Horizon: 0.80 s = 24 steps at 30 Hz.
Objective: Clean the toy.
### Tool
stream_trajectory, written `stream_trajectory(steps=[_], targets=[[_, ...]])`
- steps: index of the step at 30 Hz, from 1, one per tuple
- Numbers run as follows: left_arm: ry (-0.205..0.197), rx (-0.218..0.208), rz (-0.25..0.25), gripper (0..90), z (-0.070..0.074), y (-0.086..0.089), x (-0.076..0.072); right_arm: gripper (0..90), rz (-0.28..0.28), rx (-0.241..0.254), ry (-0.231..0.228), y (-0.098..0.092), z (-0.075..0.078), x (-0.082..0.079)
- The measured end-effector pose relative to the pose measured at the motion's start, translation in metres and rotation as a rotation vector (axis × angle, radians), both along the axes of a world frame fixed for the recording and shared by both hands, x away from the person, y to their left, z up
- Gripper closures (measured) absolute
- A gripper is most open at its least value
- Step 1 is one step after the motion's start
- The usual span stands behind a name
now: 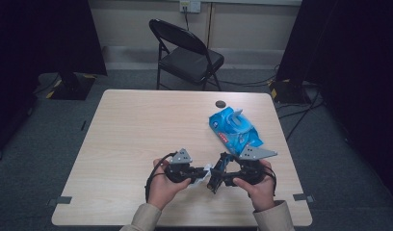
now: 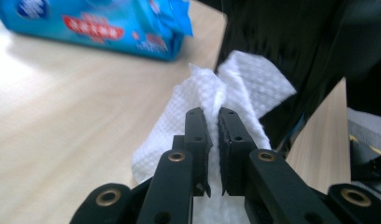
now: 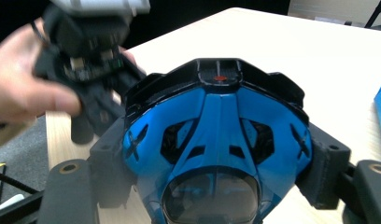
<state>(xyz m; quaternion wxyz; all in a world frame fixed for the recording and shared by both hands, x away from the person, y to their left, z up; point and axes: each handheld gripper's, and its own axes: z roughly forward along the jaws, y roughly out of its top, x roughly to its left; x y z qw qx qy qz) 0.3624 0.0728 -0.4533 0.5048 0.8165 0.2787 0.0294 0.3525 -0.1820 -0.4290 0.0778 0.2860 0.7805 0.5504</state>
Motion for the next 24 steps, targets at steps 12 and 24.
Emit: stream_trajectory(steps=[12,24], targets=[[-0.092,-0.107,0.025,83.9,0.058,0.012,0.007,25.9,0.004,-0.017,0.01,0.004,-0.005,0.0],[-0.111,-0.152,-0.024,83.9,0.071,-0.013,0.007,25.9,0.026,-0.029,0.011,0.009,-0.007,-0.002]])
